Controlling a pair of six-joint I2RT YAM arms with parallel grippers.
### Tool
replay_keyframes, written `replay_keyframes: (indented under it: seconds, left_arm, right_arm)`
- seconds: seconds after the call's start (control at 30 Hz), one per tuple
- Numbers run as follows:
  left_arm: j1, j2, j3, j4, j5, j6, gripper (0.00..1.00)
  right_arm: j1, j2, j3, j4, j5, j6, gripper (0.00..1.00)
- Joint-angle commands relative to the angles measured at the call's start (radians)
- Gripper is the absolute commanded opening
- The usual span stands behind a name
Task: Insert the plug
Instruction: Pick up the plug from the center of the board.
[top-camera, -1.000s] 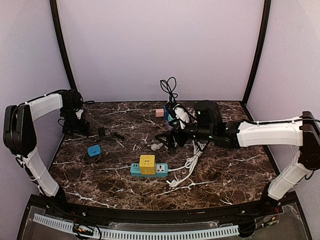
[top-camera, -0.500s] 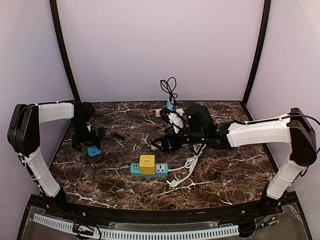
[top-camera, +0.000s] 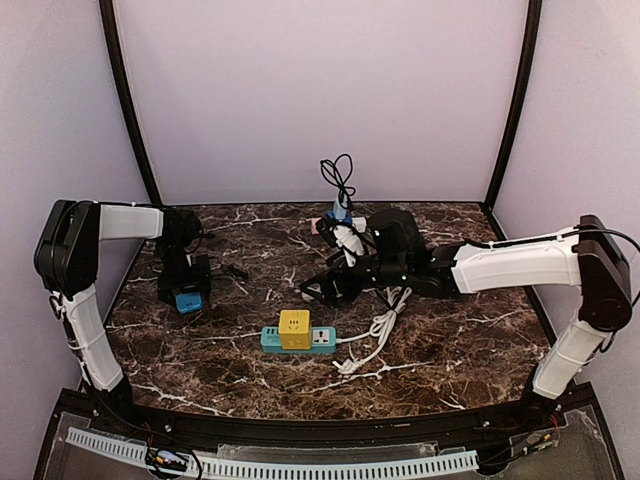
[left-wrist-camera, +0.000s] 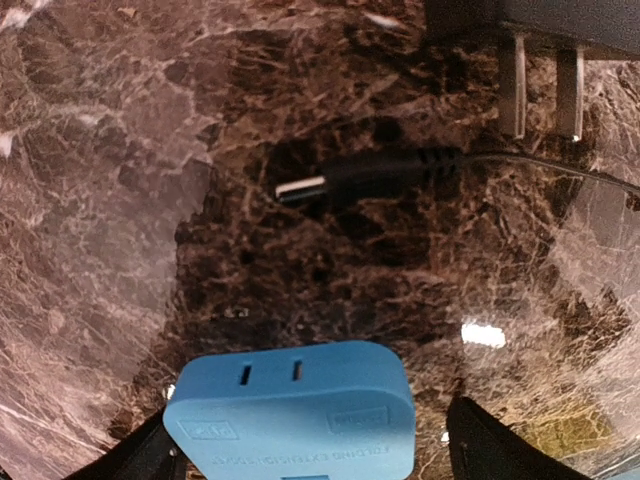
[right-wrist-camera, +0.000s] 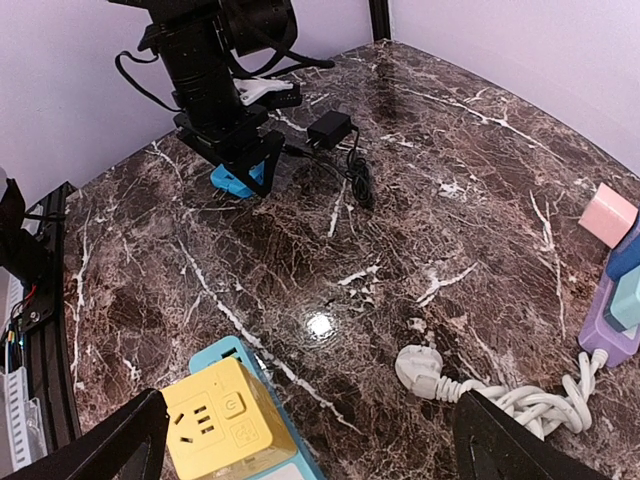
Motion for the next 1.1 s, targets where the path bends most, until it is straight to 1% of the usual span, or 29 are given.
replay_keyframes:
  seconds: [0.0,0.13,0.37,0.5,0.53,0.57,0.63,0.67,0.7,0.73,0.77,0.83,0.93,1.07]
  left_arm:
    - [-0.005,0.012,0.029,0.001,0.004,-0.014,0.88]
    - [-0.004,0.015,0.013,0.002,0.001,-0.011,0.79]
    - [-0.004,0.014,-0.024,0.016,-0.023,0.005,0.7]
    - [-0.004,0.016,-0.034,0.017,-0.041,0.023,0.59]
    - [-0.004,0.017,-0.036,0.018,-0.042,0.025,0.53]
    - [-0.005,0.018,-0.037,0.02,-0.04,0.027,0.5]
    - [-0.004,0.019,-0.038,0.025,-0.025,0.035,0.39]
    - [-0.004,0.019,-0.035,0.025,-0.011,0.043,0.36]
    - [-0.004,0.014,-0.033,0.025,0.005,0.048,0.3]
    - [-0.005,0.011,-0.029,0.025,0.009,0.062,0.27]
    - [-0.005,0.001,-0.022,0.022,0.013,0.066,0.21]
    - [-0.006,-0.015,-0.011,0.009,0.014,0.08,0.15]
    - [-0.008,-0.051,0.017,-0.019,0.045,0.117,0.09]
    - [-0.021,-0.121,0.079,-0.048,0.031,0.183,0.08]
  right_arm:
    - [0.009,0.012,0.022,-0.007,-0.015,-0.009,0.99]
    - [0.01,-0.001,0.005,-0.005,-0.012,-0.005,0.99]
    - [0.01,-0.022,-0.009,-0.013,0.002,-0.014,0.99]
    - [0.01,-0.034,-0.025,-0.011,0.017,-0.017,0.99]
    - [0.01,-0.038,-0.029,-0.011,0.022,-0.016,0.99]
    - [0.01,-0.04,-0.032,-0.01,0.027,-0.015,0.99]
    - [0.009,-0.049,-0.04,-0.011,0.031,-0.013,0.99]
    - [0.009,-0.056,-0.043,-0.01,0.032,-0.015,0.99]
    - [0.009,-0.062,-0.045,-0.01,0.037,-0.016,0.99]
    - [0.01,-0.066,-0.048,-0.01,0.044,-0.02,0.99]
    - [0.008,-0.071,-0.047,-0.01,0.049,-0.024,0.99]
    - [0.009,-0.077,-0.037,-0.017,0.066,-0.03,0.99]
    - [0.009,-0.085,-0.018,-0.027,0.095,-0.029,0.99]
    - [0.01,-0.087,0.012,-0.034,0.139,-0.022,0.99]
